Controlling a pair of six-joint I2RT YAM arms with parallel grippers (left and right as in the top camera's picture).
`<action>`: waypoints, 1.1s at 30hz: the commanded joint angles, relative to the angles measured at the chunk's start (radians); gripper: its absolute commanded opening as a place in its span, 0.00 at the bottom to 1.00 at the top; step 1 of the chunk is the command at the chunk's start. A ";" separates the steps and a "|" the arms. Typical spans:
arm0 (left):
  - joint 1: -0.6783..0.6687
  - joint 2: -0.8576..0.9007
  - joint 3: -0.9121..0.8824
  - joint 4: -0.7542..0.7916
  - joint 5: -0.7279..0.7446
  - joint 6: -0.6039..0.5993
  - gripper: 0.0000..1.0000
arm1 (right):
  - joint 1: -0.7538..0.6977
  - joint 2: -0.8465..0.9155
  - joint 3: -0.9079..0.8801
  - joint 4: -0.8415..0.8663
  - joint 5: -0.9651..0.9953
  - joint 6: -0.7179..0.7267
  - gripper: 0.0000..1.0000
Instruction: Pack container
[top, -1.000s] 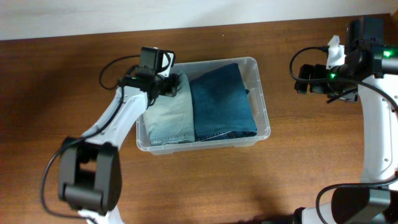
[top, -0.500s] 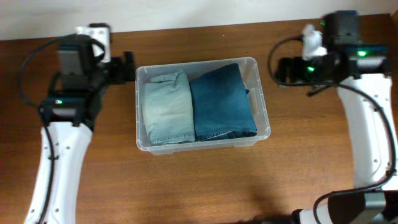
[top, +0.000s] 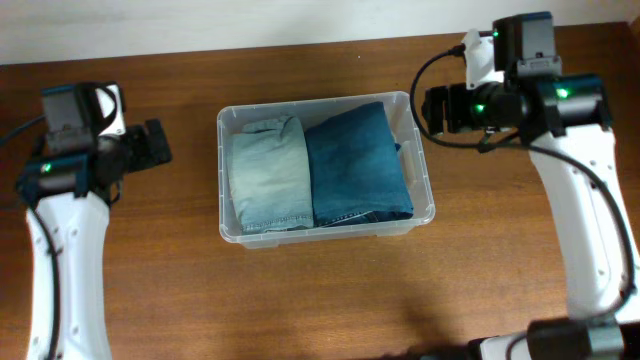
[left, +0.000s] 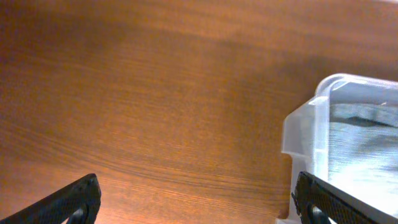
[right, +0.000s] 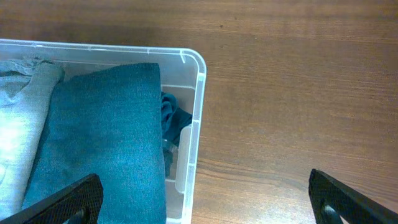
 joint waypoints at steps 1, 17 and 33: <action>0.010 -0.214 -0.059 0.013 0.027 0.016 0.99 | 0.001 -0.205 -0.066 0.018 0.041 0.005 0.98; 0.010 -0.942 -0.549 0.048 0.048 0.001 0.99 | 0.007 -1.076 -0.895 0.390 0.072 -0.051 0.99; 0.010 -0.962 -0.550 -0.326 0.048 0.000 0.99 | 0.007 -1.130 -0.909 0.082 0.074 -0.051 0.98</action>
